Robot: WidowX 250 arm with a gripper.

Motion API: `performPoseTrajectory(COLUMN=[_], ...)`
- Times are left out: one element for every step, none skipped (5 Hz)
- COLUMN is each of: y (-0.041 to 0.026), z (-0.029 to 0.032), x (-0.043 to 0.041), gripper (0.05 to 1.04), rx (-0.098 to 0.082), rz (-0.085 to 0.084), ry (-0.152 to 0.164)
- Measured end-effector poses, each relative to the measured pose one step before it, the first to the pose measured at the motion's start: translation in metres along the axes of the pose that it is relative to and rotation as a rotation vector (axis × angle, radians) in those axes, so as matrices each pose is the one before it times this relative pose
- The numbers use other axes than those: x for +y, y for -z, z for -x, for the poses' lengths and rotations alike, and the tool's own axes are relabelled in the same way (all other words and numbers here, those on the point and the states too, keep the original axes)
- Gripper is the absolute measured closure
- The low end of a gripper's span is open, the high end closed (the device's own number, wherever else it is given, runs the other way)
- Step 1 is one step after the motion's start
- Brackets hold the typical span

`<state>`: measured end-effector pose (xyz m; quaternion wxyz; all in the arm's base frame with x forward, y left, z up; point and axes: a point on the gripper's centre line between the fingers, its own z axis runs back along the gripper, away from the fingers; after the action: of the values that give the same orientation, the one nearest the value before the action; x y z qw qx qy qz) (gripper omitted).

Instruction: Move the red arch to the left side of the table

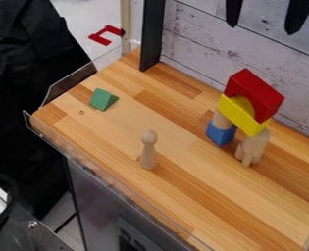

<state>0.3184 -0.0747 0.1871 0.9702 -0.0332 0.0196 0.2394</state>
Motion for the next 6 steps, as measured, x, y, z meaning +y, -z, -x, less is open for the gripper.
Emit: performPoseTrajectory(y=[0.01268,0.01259,0.0173,0.00379,0.00726,0.00072], z=[0.00054,0.00592,0.00239,0.00356,0.00133,-0.00201], x=[-0.00363,-0.01159,-0.01695,-0.00788,-0.00164,0.00068], gripper=[0.084,0.084,0.084,0.084,0.084,0.084], rx=[0.0253,-0.0256,-0.0003,0.0198,0.0035,-0.0089], rz=[-0.0499,-0.0281,-0.0134,0.0311,0.0154,-0.0034], ry=[-0.2522,-0.2404,-0.173,-0.0836,-0.0052,-0.0003])
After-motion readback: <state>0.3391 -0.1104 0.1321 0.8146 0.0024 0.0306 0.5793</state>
